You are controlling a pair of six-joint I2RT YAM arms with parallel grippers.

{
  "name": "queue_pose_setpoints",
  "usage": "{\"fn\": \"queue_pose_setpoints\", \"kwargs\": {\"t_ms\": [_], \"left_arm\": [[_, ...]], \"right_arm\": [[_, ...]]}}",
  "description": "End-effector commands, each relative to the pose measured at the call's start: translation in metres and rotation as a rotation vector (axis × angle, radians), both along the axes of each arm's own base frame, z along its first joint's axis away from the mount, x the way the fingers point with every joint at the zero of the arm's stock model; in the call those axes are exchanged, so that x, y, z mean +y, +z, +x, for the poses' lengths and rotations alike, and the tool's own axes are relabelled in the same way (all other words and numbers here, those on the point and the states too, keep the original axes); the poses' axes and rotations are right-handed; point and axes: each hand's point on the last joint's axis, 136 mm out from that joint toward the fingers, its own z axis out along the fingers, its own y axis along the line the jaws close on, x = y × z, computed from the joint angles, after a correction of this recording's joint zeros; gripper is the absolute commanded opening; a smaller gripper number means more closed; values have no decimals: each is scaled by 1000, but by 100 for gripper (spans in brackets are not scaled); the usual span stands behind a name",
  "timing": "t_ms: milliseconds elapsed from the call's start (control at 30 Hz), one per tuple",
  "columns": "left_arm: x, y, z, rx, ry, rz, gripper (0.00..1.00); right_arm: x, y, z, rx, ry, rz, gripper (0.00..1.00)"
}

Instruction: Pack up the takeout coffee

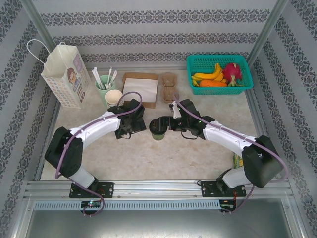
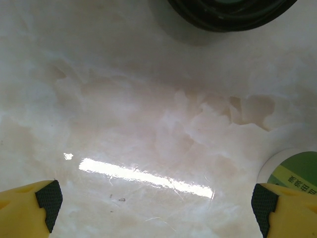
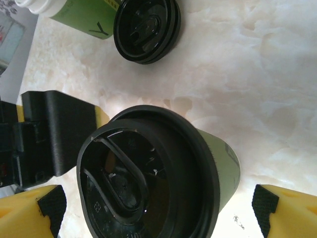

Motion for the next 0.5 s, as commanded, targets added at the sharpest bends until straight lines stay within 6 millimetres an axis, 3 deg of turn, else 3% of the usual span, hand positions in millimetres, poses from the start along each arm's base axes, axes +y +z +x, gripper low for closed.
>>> {"fn": "queue_pose_setpoints", "kwargs": {"t_ms": [0, 467], "left_arm": [[-6, 3, 9, 0, -9, -28, 99], [-13, -2, 12, 23, -35, -38, 99]], "right_arm": [[4, 1, 4, -42, 22, -63, 98], [18, -17, 5, -37, 63, -185, 98]]}}
